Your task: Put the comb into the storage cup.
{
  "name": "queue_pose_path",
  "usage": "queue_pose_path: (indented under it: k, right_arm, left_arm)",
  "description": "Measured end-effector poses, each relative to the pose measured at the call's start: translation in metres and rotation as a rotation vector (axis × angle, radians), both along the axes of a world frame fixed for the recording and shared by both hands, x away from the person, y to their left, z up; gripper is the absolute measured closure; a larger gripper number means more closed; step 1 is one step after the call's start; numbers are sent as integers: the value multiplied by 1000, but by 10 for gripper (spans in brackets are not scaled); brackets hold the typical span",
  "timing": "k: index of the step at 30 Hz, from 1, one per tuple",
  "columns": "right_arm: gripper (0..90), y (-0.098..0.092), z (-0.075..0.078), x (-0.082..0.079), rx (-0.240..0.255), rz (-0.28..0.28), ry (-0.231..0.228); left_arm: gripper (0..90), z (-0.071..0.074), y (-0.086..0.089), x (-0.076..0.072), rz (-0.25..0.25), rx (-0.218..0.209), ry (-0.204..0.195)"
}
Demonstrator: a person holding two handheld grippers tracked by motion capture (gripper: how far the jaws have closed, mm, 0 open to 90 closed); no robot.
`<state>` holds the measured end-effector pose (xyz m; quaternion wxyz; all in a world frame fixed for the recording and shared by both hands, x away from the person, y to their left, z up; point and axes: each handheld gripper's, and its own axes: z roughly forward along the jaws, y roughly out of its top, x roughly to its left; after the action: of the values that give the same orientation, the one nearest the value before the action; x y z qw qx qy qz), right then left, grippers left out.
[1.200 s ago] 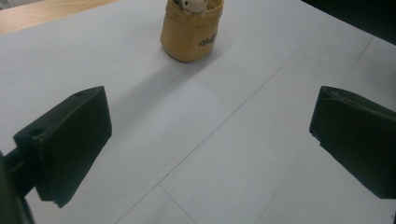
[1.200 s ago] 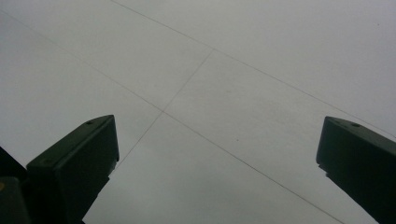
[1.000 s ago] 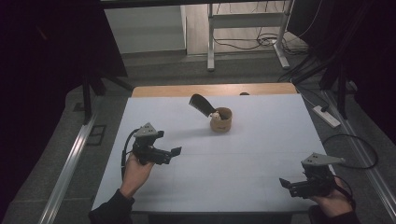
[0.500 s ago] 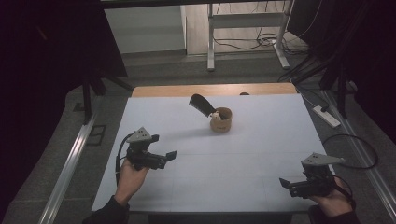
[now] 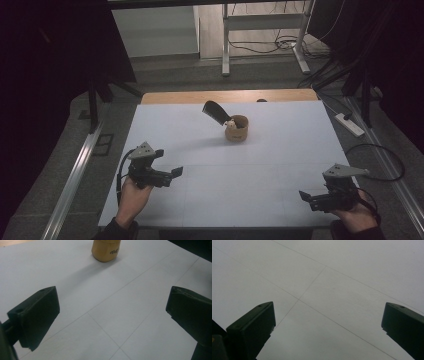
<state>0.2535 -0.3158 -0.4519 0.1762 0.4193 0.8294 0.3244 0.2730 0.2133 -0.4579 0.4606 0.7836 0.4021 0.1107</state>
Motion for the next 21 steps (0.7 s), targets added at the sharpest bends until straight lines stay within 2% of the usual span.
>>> queue_pose_path:
  k: [21]
  right_arm:
    - [0, 0, 0, 0, -3, -3, 0]
  left_arm:
    - [0, -6, 17, -22, 44, 19, 22]
